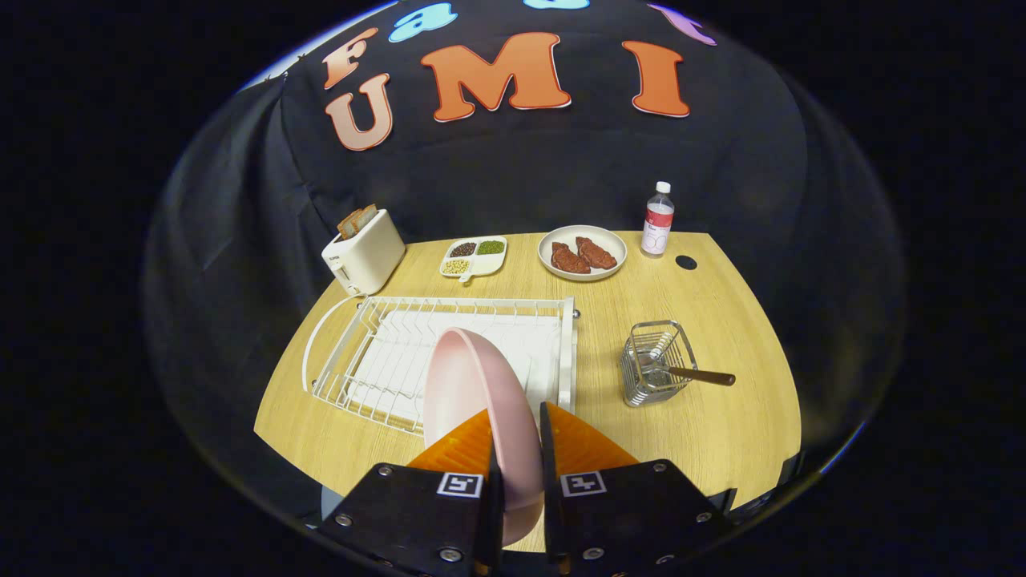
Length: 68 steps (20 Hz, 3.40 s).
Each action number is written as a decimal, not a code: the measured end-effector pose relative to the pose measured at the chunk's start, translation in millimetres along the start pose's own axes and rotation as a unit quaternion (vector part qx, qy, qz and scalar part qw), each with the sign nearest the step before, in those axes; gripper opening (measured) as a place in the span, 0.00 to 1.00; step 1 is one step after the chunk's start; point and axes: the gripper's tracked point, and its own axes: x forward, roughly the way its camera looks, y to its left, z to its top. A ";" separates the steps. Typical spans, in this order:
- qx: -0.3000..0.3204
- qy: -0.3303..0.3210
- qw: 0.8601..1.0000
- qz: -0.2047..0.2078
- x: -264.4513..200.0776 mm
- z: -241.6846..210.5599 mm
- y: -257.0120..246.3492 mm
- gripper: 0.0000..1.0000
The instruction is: Take the plate from the dish rack, then take the spoon from the basket and place it into the plate.
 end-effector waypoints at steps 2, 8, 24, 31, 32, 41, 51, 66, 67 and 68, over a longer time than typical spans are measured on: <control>0.004 -0.003 1.000 0.014 -5.3 -18.0 1.8 0.21; 0.023 0.011 0.998 0.053 -10.0 -78.1 10.0 0.21; 0.099 0.070 0.990 0.065 42.2 -167.3 0.1 0.24; 0.078 0.065 0.994 0.034 61.0 -174.7 -10.1 0.36; 0.062 0.060 0.996 0.018 62.7 -174.0 -16.2 0.36; 0.046 -0.018 0.998 0.026 57.3 -147.8 -23.2 0.53; 0.035 -0.196 0.979 -0.035 31.2 -62.8 -101.6 0.74; 0.071 -0.241 0.961 -0.116 87.4 -2.0 -192.1 0.59; 0.073 -0.239 0.962 -0.112 89.7 -1.4 -189.8 0.51; 0.074 -0.236 0.963 -0.105 90.6 -3.0 -184.8 0.48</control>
